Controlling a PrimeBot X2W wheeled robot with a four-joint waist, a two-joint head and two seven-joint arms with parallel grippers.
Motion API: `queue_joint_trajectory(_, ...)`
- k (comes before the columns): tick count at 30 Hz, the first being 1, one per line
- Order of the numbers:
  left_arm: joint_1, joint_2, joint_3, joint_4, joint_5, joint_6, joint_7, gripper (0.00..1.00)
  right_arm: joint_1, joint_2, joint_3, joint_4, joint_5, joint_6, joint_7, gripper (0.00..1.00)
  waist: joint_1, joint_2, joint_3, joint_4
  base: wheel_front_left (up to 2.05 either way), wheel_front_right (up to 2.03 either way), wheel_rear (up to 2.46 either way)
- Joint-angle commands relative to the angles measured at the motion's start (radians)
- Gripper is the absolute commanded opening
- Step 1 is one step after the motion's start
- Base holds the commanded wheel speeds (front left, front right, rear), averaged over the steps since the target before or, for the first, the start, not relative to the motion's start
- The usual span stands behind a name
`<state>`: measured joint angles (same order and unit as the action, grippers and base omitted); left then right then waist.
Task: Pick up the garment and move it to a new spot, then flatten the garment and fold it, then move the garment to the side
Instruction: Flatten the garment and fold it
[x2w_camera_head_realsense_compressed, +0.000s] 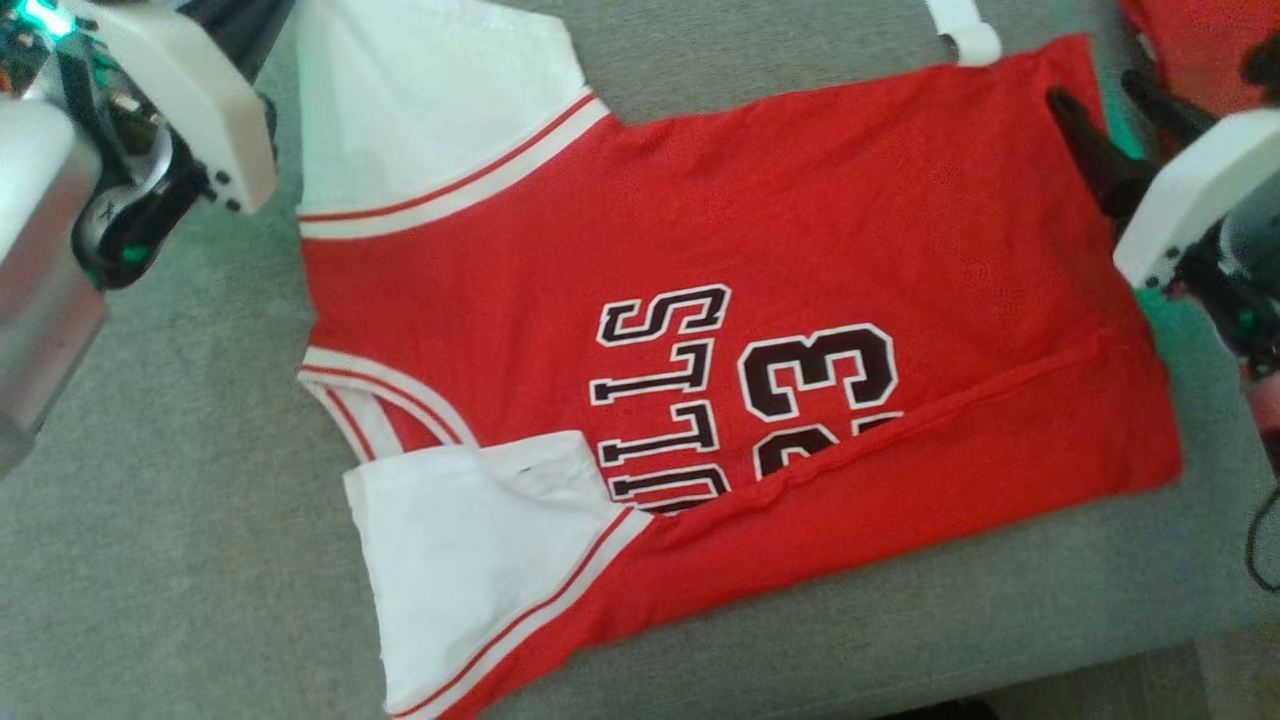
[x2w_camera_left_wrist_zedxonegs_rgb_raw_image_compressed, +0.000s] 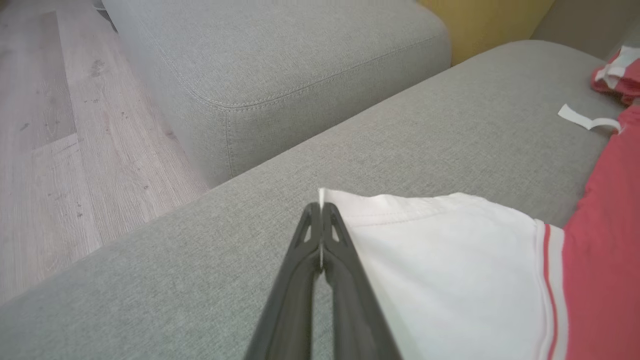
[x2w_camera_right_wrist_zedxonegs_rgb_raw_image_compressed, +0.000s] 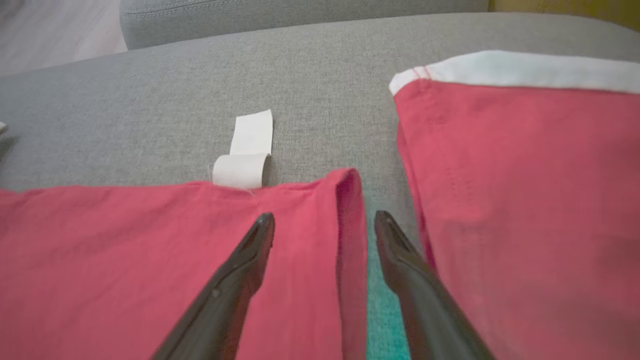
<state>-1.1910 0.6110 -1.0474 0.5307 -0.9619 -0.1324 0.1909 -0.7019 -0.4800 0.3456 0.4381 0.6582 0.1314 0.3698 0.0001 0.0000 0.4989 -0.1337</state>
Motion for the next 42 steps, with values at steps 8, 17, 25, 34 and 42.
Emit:
queue_joint_trajectory(8,-0.092,0.021,-0.030,0.007,-0.070,0.002,-0.050,0.00,-0.097,0.000,0.055,0.099,0.054,-0.001,-0.034,0.97,-0.0001,0.0000,0.015,0.032,0.00,0.00,0.00)
queue_joint_trajectory(17,-0.126,0.017,-0.094,0.038,-0.108,0.002,-0.095,0.00,-0.145,-0.013,0.092,0.168,0.096,-0.001,-0.082,0.56,-0.0001,0.0000,0.023,0.048,0.00,0.00,0.00)
queue_joint_trajectory(25,-0.156,0.020,-0.161,0.079,-0.108,0.002,-0.154,0.00,-0.198,-0.028,0.127,0.217,0.111,-0.001,-0.139,0.00,-0.0001,0.0000,0.027,0.065,0.00,0.00,0.00)
queue_joint_trajectory(34,-0.249,0.010,-0.150,0.164,-0.037,0.002,-0.419,0.00,-0.279,-0.033,0.134,0.252,0.149,-0.001,-0.241,0.00,-0.0001,0.0000,0.026,0.079,0.00,0.00,0.00)
queue_joint_trajectory(42,-0.206,-0.006,-0.157,0.140,-0.050,0.002,-0.450,0.00,-0.243,-0.076,0.145,0.241,0.188,-0.001,-0.267,0.00,-0.0001,0.0000,-0.022,0.117,0.00,0.00,0.00)
